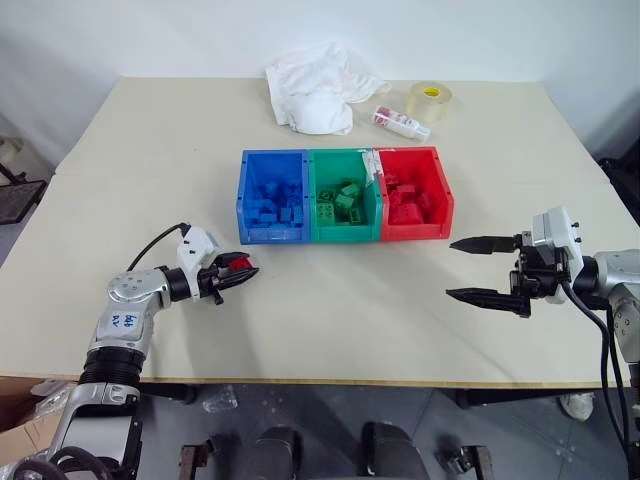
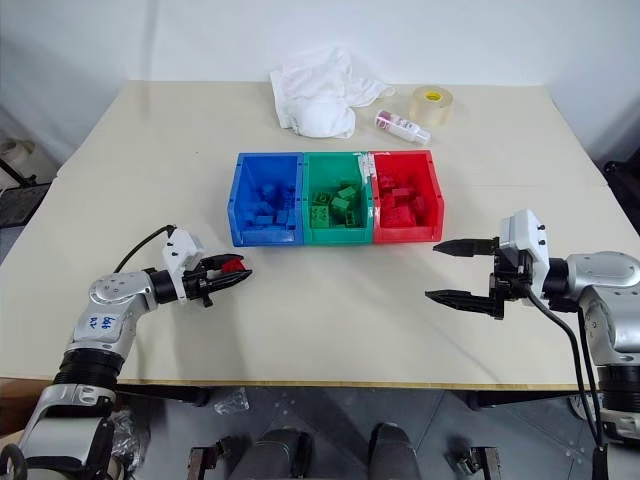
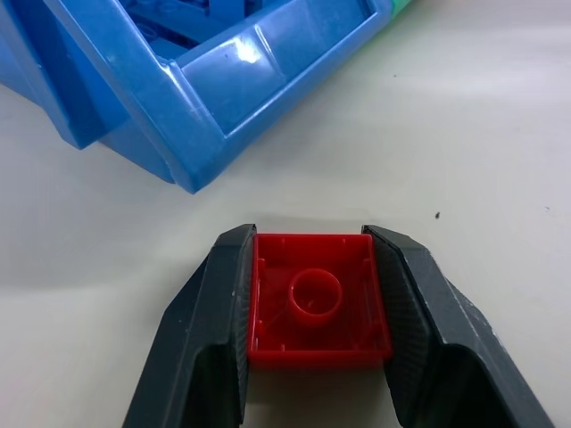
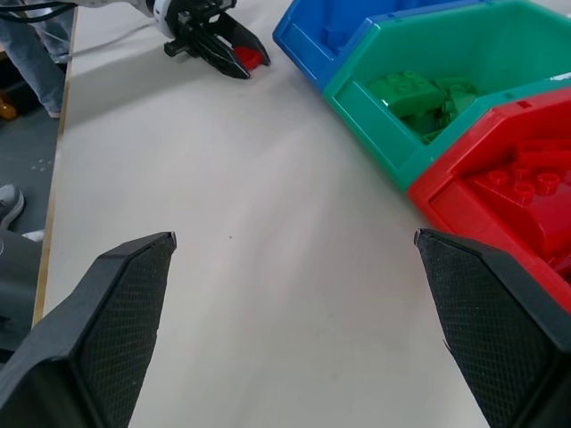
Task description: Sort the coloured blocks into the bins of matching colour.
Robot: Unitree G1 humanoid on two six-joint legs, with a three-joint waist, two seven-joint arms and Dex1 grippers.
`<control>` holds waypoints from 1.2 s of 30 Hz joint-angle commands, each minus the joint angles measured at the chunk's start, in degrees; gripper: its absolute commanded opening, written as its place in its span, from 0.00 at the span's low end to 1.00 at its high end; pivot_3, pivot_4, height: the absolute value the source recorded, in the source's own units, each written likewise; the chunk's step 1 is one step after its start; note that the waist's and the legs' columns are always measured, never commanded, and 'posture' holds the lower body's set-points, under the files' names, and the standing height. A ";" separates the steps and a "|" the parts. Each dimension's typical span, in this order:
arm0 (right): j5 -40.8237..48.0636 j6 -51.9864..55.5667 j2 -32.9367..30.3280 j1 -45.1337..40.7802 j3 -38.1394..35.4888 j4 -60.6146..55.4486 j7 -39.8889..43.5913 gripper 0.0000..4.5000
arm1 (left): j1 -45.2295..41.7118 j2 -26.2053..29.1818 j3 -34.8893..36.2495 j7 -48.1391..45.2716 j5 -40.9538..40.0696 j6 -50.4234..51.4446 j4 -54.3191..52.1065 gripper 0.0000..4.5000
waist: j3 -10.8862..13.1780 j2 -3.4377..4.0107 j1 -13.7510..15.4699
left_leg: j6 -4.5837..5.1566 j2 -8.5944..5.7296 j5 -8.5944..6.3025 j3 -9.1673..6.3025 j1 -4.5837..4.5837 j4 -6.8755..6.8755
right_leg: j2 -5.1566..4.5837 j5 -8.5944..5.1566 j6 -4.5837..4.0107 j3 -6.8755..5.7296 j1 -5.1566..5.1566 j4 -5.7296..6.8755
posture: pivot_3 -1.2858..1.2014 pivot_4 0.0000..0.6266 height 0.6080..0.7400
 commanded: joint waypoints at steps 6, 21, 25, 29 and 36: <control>1.66 -0.85 -0.12 3.02 -4.52 -4.42 -3.01 1.00 | -8.70 -7.59 -4.42 -2.71 -4.36 6.58 -10.48 0.33 | 0.01 -0.02 1.39 | 0.02 -0.02 -0.01 -0.15 -0.26 0.35 | 0.00 0.02 0.04 -0.07 -0.01 0.00 | 0.52 0.24 1.00; 4.85 0.35 2.16 17.99 -13.51 -16.84 -12.52 1.00 | -50.41 -34.25 -4.00 15.11 4.64 -12.77 42.60 0.33 | 0.12 -0.21 1.93 | 0.13 -0.33 -0.05 0.22 -0.25 0.32 | 0.01 0.09 0.19 -0.11 0.02 -0.09 | 0.52 0.24 1.00; 5.51 0.52 2.31 19.80 -14.49 -18.51 -13.82 1.00 | -54.27 -37.04 -2.47 22.99 6.66 -13.24 48.04 0.63 | 0.14 -0.24 1.63 | 0.14 -0.32 -0.05 0.27 -0.25 0.30 | 0.01 0.09 0.19 -0.11 0.00 -0.09 | 0.52 0.24 1.00; 5.95 0.49 2.24 20.80 -14.78 -19.33 -14.79 1.00 | -55.58 -38.37 -0.30 25.11 6.82 -14.09 49.17 0.91 | 0.14 -0.24 1.59 | 0.14 -0.31 -0.04 0.24 -0.25 0.30 | 0.01 0.09 0.19 -0.09 -0.02 -0.08 | 0.52 0.24 1.00; 5.98 0.68 1.87 19.36 -13.29 -18.74 -14.91 1.00 | -55.12 -36.59 3.23 19.23 5.24 -15.17 47.73 0.99 | 0.14 -0.24 1.58 | 0.14 -0.32 -0.04 0.23 -0.25 0.33 | 0.01 0.09 0.20 -0.08 -0.02 -0.09 | 0.52 0.24 1.00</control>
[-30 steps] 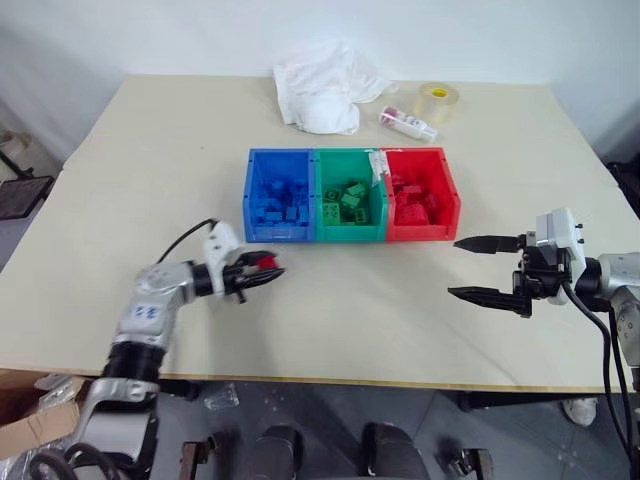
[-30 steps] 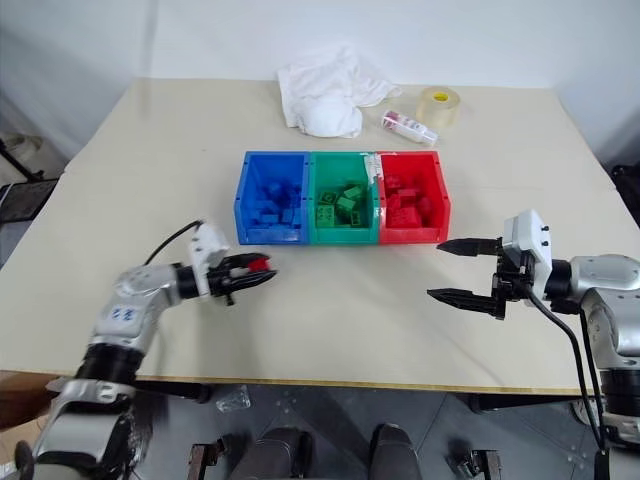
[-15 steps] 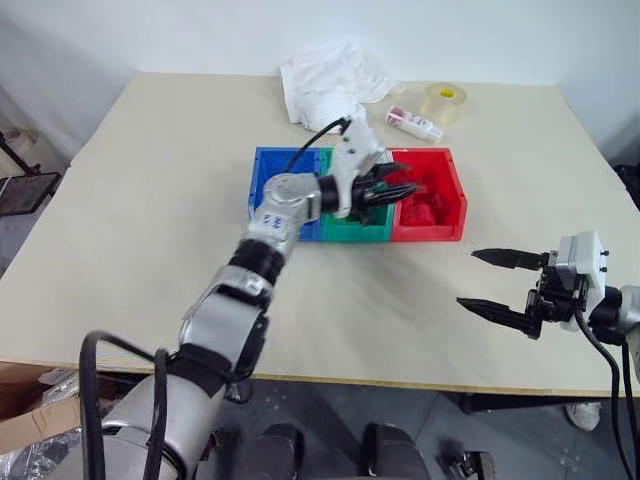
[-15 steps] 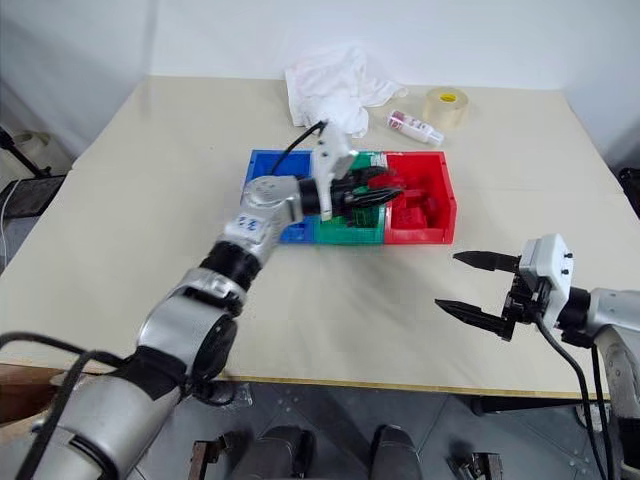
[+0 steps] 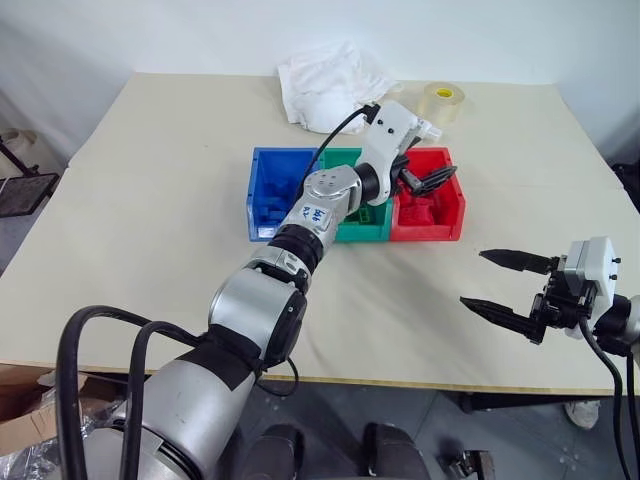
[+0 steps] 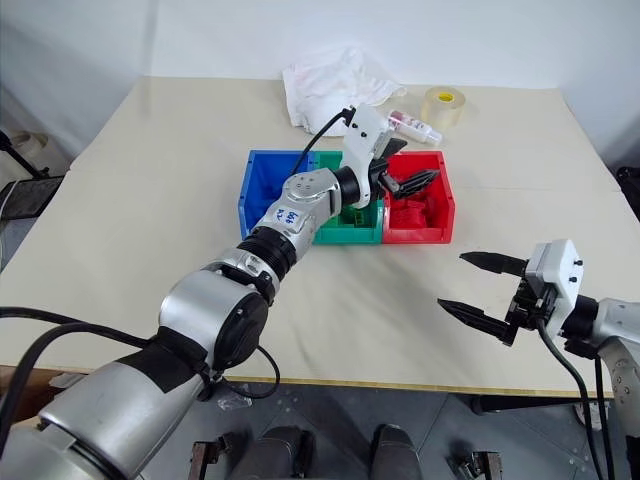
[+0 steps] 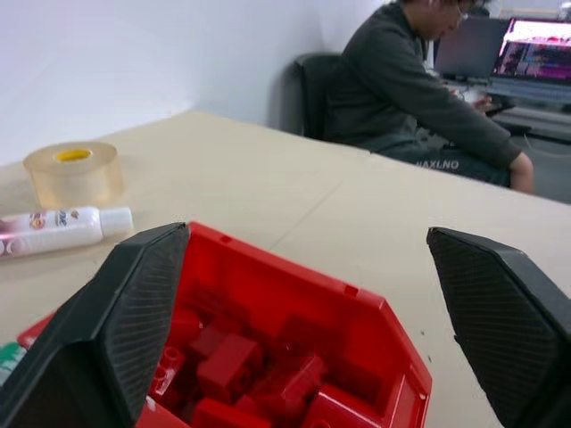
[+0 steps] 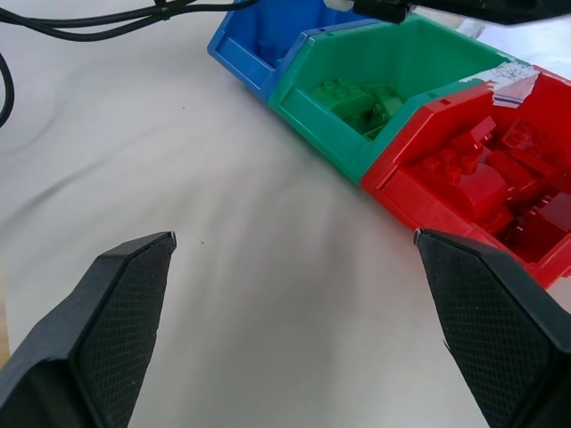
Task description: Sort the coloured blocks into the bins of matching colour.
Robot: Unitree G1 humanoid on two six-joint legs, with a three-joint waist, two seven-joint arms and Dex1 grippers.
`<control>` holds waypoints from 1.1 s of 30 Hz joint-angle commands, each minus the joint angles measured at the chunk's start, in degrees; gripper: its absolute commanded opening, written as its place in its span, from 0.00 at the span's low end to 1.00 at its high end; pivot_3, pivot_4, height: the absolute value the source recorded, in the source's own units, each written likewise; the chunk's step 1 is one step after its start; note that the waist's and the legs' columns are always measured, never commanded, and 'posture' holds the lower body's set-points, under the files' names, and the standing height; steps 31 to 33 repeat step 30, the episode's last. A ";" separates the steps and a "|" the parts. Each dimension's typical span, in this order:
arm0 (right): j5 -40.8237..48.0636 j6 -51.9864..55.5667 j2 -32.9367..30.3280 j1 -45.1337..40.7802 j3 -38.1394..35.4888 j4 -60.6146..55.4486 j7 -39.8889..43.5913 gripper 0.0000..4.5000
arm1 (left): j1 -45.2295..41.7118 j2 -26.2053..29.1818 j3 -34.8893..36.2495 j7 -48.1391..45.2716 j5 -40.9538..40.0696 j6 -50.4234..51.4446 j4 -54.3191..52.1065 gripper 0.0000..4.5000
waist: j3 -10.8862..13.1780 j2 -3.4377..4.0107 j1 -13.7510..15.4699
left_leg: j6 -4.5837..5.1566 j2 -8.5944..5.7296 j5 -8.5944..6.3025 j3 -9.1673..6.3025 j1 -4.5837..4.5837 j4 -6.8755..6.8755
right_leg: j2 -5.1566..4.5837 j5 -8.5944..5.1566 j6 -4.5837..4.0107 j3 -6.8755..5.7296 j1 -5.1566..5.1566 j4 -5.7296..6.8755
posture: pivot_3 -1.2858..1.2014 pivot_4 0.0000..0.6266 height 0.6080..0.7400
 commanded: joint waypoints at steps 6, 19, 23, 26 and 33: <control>0.55 0.23 -0.93 -4.95 2.11 1.95 2.27 1.00 | 4.15 9.71 3.34 -20.45 -4.30 2.61 -9.02 0.99 | -0.02 0.04 -0.58 | 0.00 0.09 0.00 0.07 0.09 -0.09 | 0.03 0.00 0.00 0.00 -0.04 0.00 | 0.52 0.24 1.00; -3.92 -1.64 -3.90 -20.31 10.69 16.65 12.79 1.00 | 43.79 39.63 5.11 -37.31 -11.46 21.34 -55.85 0.99 | -0.05 0.09 -1.78 | -0.01 0.36 0.00 -0.13 0.12 -0.11 | -0.01 0.00 -0.02 0.02 -0.04 0.05 | 0.52 0.24 1.00; -5.92 -3.15 -4.97 -23.44 12.47 21.07 15.92 1.00 | 54.95 46.09 10.32 -35.28 -13.39 23.18 -63.01 0.99 | -0.05 0.09 -1.62 | -0.01 0.34 -0.01 -0.29 0.11 -0.05 | -0.03 -0.01 -0.04 0.02 0.02 0.03 | 0.52 0.24 1.00; -7.13 -3.91 -4.91 -26.18 13.51 24.14 17.12 1.00 | 59.33 48.50 12.81 -33.93 -14.58 24.97 -64.51 0.99 | -0.05 0.10 -1.19 | -0.01 0.33 -0.01 -0.34 0.10 -0.02 | -0.05 -0.01 -0.05 0.01 0.06 0.02 | 0.52 0.24 1.00; -8.39 -4.65 -4.37 -28.19 14.44 26.56 18.20 1.00 | 60.50 49.10 13.75 -32.24 -15.65 25.05 -64.89 0.99 | -0.06 0.10 -0.99 | -0.02 0.32 -0.02 -0.33 0.11 -0.02 | -0.05 -0.01 -0.05 0.02 0.05 0.03 | 0.52 0.24 1.00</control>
